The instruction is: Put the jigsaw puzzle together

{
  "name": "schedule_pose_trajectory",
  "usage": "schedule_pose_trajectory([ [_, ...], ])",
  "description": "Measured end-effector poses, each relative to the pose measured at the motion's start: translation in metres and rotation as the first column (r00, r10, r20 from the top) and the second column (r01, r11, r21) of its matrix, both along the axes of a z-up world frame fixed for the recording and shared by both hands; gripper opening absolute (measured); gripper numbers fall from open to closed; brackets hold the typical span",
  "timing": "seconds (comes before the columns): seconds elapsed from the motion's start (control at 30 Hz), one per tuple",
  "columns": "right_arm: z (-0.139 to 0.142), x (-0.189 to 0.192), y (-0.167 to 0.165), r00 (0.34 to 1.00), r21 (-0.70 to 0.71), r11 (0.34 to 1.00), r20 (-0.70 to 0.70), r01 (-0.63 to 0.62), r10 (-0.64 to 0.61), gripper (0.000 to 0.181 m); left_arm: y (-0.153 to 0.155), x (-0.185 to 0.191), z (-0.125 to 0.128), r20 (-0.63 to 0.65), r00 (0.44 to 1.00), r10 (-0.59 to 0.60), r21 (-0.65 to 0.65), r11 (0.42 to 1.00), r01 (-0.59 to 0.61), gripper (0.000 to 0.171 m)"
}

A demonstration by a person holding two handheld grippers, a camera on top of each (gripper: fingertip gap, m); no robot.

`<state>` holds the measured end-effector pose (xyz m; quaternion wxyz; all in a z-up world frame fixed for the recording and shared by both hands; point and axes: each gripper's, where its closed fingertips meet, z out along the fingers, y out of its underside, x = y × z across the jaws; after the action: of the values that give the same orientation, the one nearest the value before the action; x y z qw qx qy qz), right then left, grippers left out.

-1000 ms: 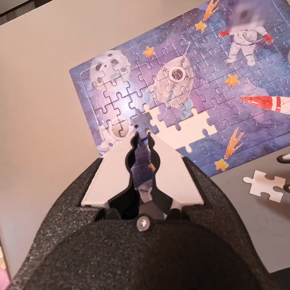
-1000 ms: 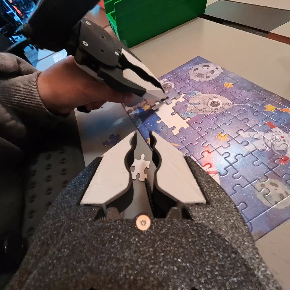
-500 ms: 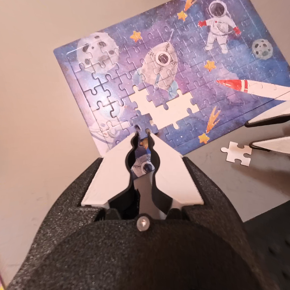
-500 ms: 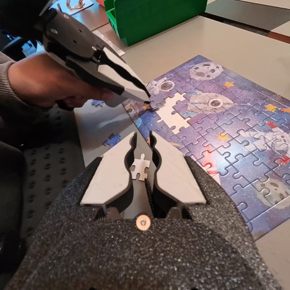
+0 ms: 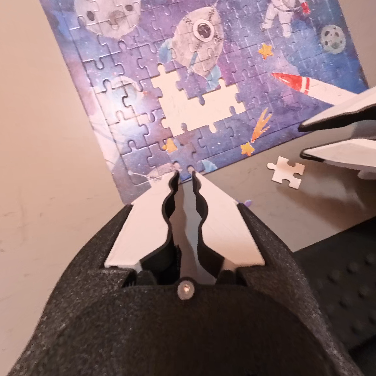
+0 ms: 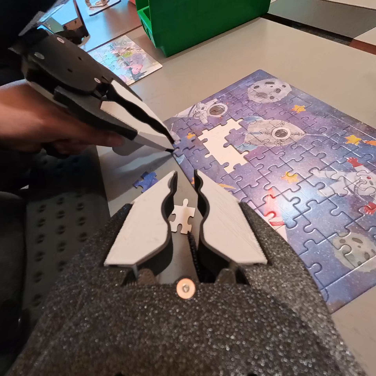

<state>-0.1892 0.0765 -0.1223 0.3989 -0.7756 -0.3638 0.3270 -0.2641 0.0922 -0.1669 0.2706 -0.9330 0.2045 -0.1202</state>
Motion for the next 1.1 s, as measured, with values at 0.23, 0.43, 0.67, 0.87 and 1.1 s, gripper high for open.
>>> schedule_pose_trajectory([
  [0.23,-0.001,0.0,0.0,1.0,0.002,1.0,0.009,0.001,-0.001,0.016,-0.006,0.011,0.0,-0.005,0.998,-0.06,0.002,0.998,0.06,0.015],
  [0.43,-0.001,0.0,0.0,1.0,0.001,1.0,0.008,-0.001,0.001,0.016,-0.013,0.028,0.003,0.034,0.989,-0.147,0.002,0.989,0.147,0.015],
  [0.67,-0.001,0.0,0.0,1.0,0.0,1.0,0.006,-0.001,0.001,0.016,-0.006,0.011,0.003,-0.025,0.992,-0.12,0.018,0.993,0.121,0.016],
  [0.87,-0.001,0.0,0.0,1.0,-0.001,1.0,0.006,-0.001,0.001,0.016,-0.008,0.025,0.0,0.01,0.99,-0.14,0.002,0.99,0.14,0.018],
  [1.1,-0.001,0.001,0.0,1.0,0.0,1.0,0.007,0.0,0.0,0.016,-0.011,0.059,0.002,0.099,0.97,-0.224,-0.003,0.974,0.225,0.021],
])
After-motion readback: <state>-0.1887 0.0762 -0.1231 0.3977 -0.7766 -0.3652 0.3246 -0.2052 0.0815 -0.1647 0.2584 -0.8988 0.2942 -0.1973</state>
